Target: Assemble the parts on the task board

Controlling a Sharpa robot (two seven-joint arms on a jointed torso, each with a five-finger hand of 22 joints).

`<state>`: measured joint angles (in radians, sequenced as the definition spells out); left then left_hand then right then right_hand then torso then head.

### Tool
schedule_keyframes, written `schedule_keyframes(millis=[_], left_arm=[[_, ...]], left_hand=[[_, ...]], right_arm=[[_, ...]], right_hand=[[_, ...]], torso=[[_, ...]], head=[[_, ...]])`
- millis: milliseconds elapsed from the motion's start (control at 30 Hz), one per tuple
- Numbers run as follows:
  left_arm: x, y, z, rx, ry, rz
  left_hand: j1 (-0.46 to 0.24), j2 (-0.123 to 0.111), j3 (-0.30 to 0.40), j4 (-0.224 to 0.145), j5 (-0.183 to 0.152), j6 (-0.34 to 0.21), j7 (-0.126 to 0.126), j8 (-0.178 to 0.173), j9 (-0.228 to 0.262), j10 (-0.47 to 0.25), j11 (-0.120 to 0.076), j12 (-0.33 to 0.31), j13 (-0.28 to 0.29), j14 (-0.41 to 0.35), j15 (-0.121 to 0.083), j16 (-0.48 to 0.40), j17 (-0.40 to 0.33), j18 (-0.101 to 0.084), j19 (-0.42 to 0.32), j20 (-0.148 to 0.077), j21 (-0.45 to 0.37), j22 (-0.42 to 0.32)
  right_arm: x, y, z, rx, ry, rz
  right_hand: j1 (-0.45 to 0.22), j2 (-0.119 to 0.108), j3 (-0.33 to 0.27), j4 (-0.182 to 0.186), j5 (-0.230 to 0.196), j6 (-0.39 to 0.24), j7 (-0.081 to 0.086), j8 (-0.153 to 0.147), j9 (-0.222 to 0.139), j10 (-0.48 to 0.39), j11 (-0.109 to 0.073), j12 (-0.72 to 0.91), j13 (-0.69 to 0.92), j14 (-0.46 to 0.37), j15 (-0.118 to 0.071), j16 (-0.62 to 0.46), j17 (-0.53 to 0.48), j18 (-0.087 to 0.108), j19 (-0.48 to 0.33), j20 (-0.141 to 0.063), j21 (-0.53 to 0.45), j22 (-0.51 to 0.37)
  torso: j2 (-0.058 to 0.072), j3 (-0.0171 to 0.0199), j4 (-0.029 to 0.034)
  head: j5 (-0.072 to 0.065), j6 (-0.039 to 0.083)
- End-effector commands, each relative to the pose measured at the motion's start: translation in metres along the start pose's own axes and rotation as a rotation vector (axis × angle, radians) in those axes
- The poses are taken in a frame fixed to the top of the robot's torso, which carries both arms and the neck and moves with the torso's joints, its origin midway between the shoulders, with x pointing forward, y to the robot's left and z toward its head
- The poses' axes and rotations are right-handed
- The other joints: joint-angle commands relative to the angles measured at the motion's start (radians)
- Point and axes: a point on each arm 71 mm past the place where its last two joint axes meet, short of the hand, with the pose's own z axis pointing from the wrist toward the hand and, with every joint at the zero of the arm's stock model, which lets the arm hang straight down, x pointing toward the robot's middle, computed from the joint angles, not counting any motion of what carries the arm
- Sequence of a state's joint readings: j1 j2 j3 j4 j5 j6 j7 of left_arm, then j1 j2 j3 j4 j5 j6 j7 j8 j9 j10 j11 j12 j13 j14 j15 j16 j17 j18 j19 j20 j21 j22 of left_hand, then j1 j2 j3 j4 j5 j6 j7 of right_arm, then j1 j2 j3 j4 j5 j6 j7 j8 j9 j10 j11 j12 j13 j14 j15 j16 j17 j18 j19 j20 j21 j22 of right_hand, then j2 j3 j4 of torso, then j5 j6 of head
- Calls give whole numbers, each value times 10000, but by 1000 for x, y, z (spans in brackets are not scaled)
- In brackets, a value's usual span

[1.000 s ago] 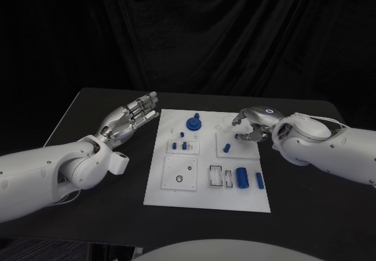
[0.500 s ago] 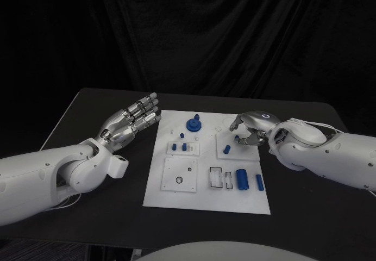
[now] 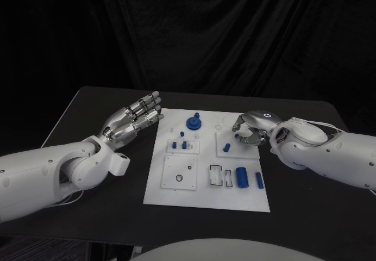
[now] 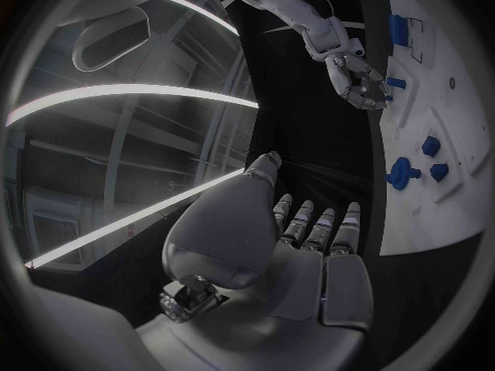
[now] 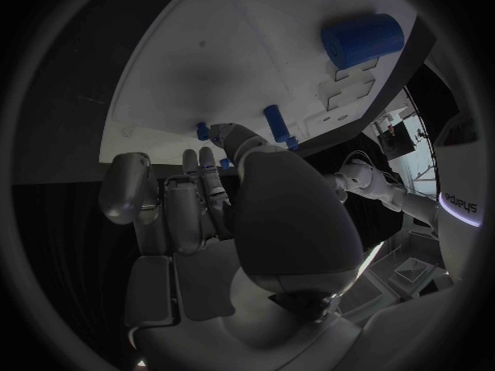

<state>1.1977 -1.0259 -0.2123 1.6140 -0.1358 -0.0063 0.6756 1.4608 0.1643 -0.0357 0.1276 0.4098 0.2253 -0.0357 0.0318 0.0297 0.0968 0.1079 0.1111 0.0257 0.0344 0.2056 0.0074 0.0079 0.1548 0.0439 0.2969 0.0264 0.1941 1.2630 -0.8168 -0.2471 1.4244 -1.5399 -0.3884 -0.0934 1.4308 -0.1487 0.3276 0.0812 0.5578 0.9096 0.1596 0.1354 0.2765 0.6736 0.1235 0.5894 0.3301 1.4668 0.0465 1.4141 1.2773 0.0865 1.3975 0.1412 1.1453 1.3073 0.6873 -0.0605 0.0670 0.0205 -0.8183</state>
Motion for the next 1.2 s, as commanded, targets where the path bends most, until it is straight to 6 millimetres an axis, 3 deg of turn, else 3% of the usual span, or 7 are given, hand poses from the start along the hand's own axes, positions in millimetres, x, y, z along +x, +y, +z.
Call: schedule_keyframes(millis=[33, 600, 800, 900, 1000, 1200], left_arm=[[1, -10, 0, 1638, 117, -198], [1, -3, 0, 1333, 184, -310], [1, -1, -1, 1251, 200, -345], [1, 1, -1, 1200, 209, -372], [2, 2, -1, 1148, 229, -410], [3, 5, -2, 1072, 280, -486]], left_hand=[[18, 128, 13, -117, 95, 41, 80, -22, 9, 10, 81, -27, 9, 33, 78, 41, 19, 42, 82, -19, 47, 29], [85, 243, 260, -453, 201, 385, 396, 37, 58, -3, 158, -51, 7, 90, 196, 52, 29, -115, 190, -10, 76, 61], [78, 256, 298, -493, 234, 414, 432, 40, 61, -12, 174, -60, 6, 96, 217, 53, 30, -141, 203, -8, 78, 62], [63, 264, 332, -530, 262, 472, 478, 49, 68, -18, 187, -64, 5, 112, 236, 58, 33, -168, 215, -7, 80, 58], [43, 272, 391, -592, 314, 514, 571, 54, 73, -30, 194, -75, 3, 111, 258, 58, 33, -210, 226, -11, 80, 41], [2, 310, 501, -680, 438, 534, 670, 52, 74, -53, 194, -91, 1, 103, 274, 54, 31, -273, 237, -10, 76, 8]], right_arm=[[6, -2, 0, 202, 251, -7], [18, -2, 4, 185, 412, 106], [19, -3, 5, 140, 278, 113], [19, -2, 6, 109, 199, 120], [19, -1, 7, 71, 111, 125], [19, 1, 9, -16, -10, 133]], right_hand=[[-53, -71, 116, -12, 77, 158, -19, -17, -3, 148, 3, 42, -58, 12, -82, 72, 16, 56, 101, -10, 98, 1385], [-144, -34, 367, -46, -79, 333, -24, -11, -6, 488, -67, 49, -219, 24, -130, 73, 1, 45, 133, -64, 165, 1413], [-65, 95, 618, -162, -184, 580, -73, 63, 36, 1060, -188, 113, -352, 32, -234, 65, -18, 34, 161, -144, 229, 1437], [63, 212, 735, -295, -245, 844, -122, 190, 118, 1512, -297, 150, -423, -9, -332, -25, -177, 47, 152, -227, 187, 1424], [123, 314, 758, -438, -576, 1047, -192, 316, 285, 1985, -396, -87, -655, 2, -437, -107, -271, 33, 183, -336, 208, 1426], [153, 372, 715, -551, -730, 1232, -260, 449, 466, 2331, -469, -271, -817, -1, -491, -162, -330, 31, 184, -391, 192, 1426]], torso=[[-6, -8, 7], [-5, -22, 12], [-3, -12, -8], [6, -21, 16], [2, -23, -1], [-5, -27, 12]], head=[[18, -24], [45, -179], [101, -192], [92, -211], [114, -236], [108, -275]])
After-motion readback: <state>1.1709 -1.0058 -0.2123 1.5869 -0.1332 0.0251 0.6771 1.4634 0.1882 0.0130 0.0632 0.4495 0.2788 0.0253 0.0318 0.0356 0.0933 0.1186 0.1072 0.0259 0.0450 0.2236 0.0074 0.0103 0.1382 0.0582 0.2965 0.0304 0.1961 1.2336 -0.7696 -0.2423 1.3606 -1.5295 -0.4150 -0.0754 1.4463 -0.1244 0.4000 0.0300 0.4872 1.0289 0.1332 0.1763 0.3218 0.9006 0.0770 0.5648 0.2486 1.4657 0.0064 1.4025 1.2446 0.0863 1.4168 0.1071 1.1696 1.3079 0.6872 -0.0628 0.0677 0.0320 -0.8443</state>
